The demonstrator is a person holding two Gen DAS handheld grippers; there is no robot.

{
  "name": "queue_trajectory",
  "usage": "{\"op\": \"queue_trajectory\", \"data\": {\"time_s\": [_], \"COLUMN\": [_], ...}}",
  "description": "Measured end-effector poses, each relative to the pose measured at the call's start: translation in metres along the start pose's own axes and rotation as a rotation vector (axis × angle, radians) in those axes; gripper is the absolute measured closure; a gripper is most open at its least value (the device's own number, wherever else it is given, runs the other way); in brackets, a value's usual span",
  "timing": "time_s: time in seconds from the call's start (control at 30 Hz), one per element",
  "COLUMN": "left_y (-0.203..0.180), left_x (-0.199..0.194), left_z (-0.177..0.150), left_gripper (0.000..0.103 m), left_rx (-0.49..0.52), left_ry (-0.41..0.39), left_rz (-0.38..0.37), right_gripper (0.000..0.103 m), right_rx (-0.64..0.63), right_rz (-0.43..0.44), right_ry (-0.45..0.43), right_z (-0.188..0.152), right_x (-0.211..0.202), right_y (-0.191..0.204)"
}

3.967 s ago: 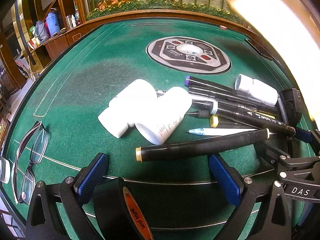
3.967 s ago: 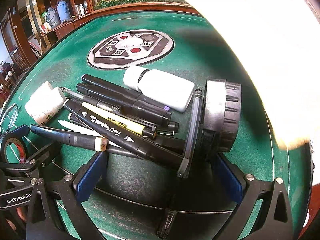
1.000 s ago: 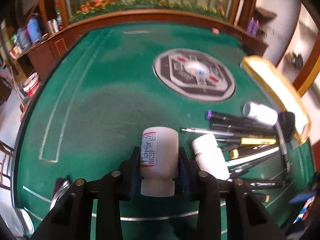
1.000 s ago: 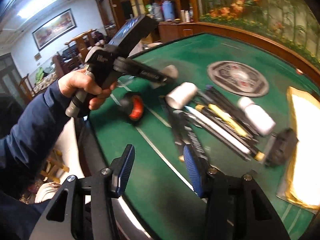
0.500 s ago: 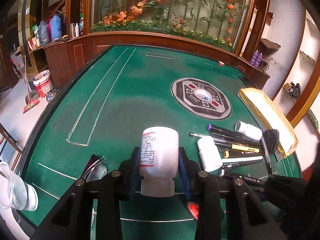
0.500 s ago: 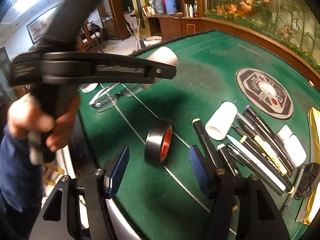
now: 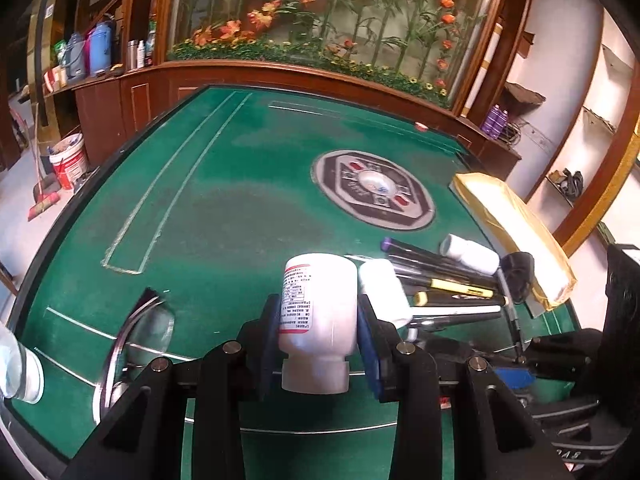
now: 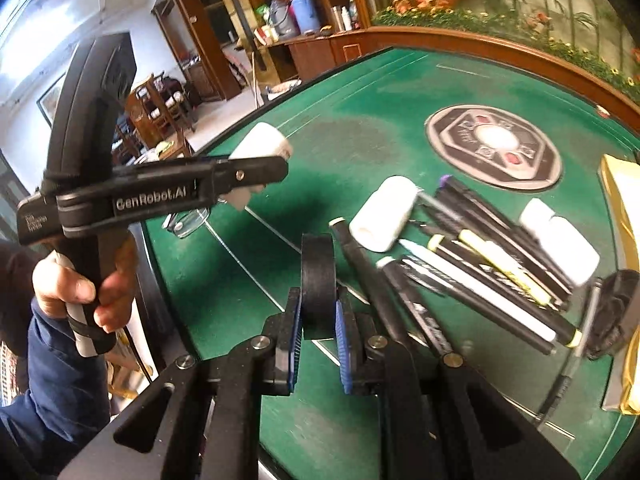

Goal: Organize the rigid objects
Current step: 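Grasp a white pill bottle with the left tool while the right tool grasps the black tape roll, then carry the bottle and tape roll onto the white tray and open both tools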

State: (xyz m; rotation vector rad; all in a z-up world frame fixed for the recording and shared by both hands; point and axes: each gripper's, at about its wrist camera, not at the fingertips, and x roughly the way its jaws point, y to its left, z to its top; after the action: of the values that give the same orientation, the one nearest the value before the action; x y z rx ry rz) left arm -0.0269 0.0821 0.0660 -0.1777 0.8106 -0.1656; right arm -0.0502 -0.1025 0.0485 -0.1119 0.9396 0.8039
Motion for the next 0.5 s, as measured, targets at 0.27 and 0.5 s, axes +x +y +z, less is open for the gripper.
{"op": "queue_trajectory", "data": {"time_s": [0.27,0.5], "left_y": [-0.051,-0.101], "left_x": [0.005,0.016], "left_z": [0.008,0.018], "left_gripper": [0.065,0.065], "left_rx": [0.067,0.129], "left_ry": [0.012,0.032], "left_rz": [-0.041,-0.082], "right_gripper": [0.088,0.088], "right_rx": [0.091,0.197], "right_rz": [0.012,0.0], "right_ry": [-0.097,-0.185], "right_z": [-0.007,-0.013], "right_x": [-0.046,-0.08], "right_y": [-0.045,-0.097]}}
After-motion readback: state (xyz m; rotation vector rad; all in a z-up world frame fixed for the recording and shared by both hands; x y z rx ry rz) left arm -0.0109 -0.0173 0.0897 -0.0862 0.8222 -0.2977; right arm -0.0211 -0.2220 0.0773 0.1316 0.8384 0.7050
